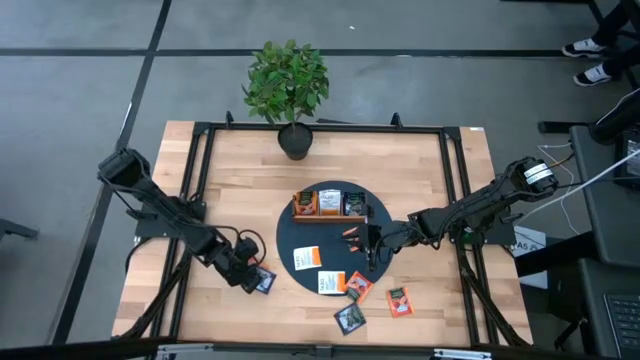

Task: Pick & Place Tea
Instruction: Put the violet tea bag into the right side of the wooden organizer

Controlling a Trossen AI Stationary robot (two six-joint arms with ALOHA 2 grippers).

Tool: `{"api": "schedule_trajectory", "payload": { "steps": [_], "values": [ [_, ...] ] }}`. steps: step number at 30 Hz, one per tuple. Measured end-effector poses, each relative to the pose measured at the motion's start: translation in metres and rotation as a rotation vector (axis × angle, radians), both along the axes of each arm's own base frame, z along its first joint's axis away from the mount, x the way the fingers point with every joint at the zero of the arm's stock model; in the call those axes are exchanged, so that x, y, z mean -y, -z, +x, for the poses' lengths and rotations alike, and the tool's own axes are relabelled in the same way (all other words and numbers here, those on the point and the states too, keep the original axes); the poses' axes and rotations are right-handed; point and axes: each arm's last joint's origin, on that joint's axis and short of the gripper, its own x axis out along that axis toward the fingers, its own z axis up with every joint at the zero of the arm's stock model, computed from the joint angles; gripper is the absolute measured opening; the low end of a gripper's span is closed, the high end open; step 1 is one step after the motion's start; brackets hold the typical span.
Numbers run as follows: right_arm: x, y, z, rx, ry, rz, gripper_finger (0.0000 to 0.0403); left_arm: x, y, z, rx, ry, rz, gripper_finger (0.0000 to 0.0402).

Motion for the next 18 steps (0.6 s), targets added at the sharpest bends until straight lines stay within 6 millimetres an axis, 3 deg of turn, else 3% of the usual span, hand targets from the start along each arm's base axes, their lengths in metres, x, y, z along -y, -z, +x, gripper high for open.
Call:
{"api": "schedule_trajectory", "payload": {
  "steps": [18],
  "values": [
    [0.0, 0.0, 0.0, 0.0, 0.001, 0.003, 0.0033, -0.0001, 0.0027, 0.0023, 0.001, 0.004, 0.006, 0.0183]
  ]
}}
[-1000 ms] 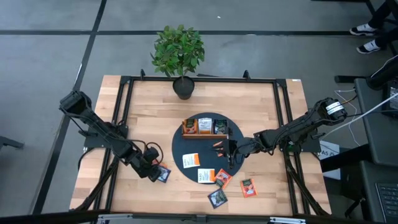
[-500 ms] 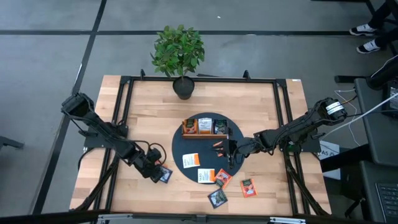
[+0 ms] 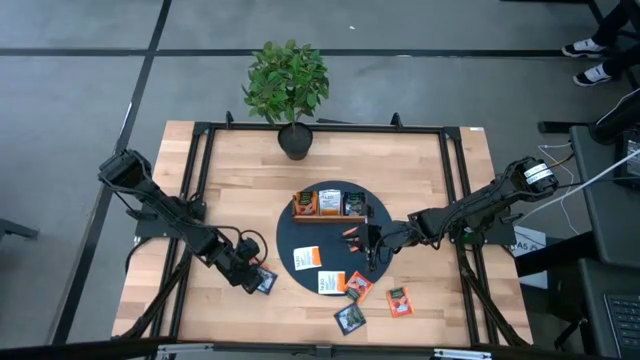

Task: Pick & Place Tea
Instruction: Put the violet tea bag into the right side of the wooden organizer

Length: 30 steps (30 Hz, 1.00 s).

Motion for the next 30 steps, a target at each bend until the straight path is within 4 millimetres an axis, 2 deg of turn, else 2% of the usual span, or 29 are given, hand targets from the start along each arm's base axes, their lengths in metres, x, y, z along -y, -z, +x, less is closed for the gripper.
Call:
{"api": "schedule_trajectory", "payload": {
  "steps": [19, 30],
  "values": [
    [0.0, 0.0, 0.0, 0.0, 0.0, 0.0, 0.0033, -0.0005, 0.0005, -0.0005, -0.005, -0.002, 0.009, 0.0175],
    [-0.0001, 0.0, 0.0, 0.0, 0.0, 0.0, 0.0033, 0.0026, 0.0089, 0.004, -0.023, 0.031, 0.004, 0.0173]
  ]
}}
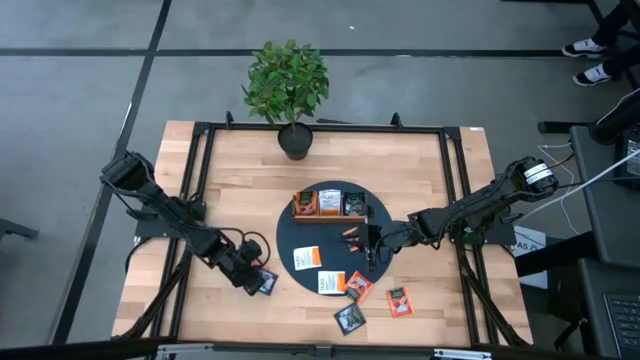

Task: Pick & Place Tea
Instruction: Put the violet tea bag into the right side of the wooden organizer

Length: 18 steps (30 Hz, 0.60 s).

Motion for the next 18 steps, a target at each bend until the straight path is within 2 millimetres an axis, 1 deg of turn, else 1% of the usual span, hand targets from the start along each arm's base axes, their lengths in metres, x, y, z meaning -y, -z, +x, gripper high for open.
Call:
{"api": "schedule_trajectory", "payload": {
  "steps": [4, 9, 13, 18],
  "values": [
    [0.0, 0.0, 0.0, 0.0, 0.0, 0.0, 0.0033, 0.0009, -0.0005, 0.0008, 0.016, 0.036, -0.004, 0.0168],
    [0.0, 0.0, 0.0, 0.0, 0.0, 0.0, 0.0033, 0.0005, 0.0002, -0.0002, 0.003, 0.041, -0.002, 0.0154],
    [0.0, 0.0, 0.0, 0.0, 0.0, 0.0, 0.0033, 0.0001, 0.0007, -0.0007, -0.001, 0.049, 0.006, 0.0129],
    [0.0, 0.0, 0.0, 0.0, 0.0, 0.0, 0.0033, -0.0001, 0.0013, -0.0012, 0.011, 0.116, 0.035, 0.0082]
  ]
}}
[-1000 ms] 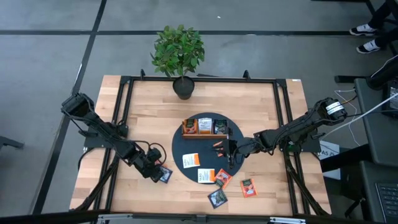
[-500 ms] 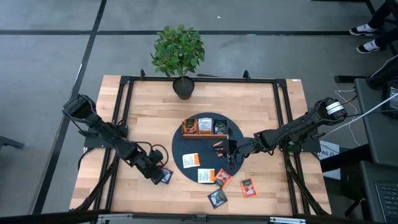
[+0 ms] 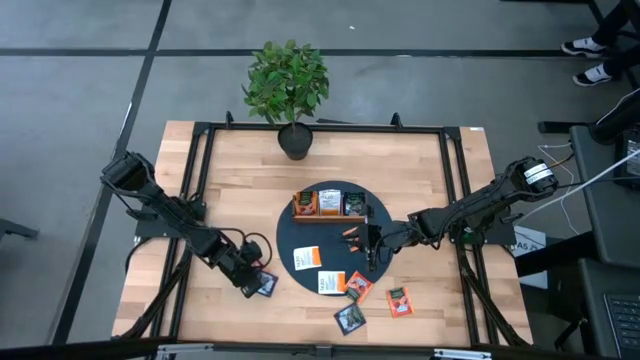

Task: Pick & Place Tea
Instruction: Put the violet tea bag into the right side of the wooden organizer

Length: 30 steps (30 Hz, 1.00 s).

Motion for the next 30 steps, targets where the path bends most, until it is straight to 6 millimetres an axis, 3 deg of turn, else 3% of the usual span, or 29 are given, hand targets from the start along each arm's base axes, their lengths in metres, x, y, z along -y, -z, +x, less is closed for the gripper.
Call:
{"api": "schedule_trajectory", "payload": {
  "steps": [7, 20, 30],
  "values": [
    [0.0, 0.0, 0.0, 0.0, 0.0, -0.001, 0.0033, -0.001, 0.001, 0.0, 0.012, -0.002, 0.034, 0.0007],
    [0.0, 0.0, 0.0, 0.0, -0.001, -0.003, 0.0033, -0.006, -0.002, 0.004, 0.04, -0.029, 0.034, 0.0002],
    [0.0, 0.0, 0.0, 0.0, -0.001, -0.003, 0.0033, -0.01, -0.031, 0.0, 0.173, -0.006, -0.014, 0.0002]
  ]
}}
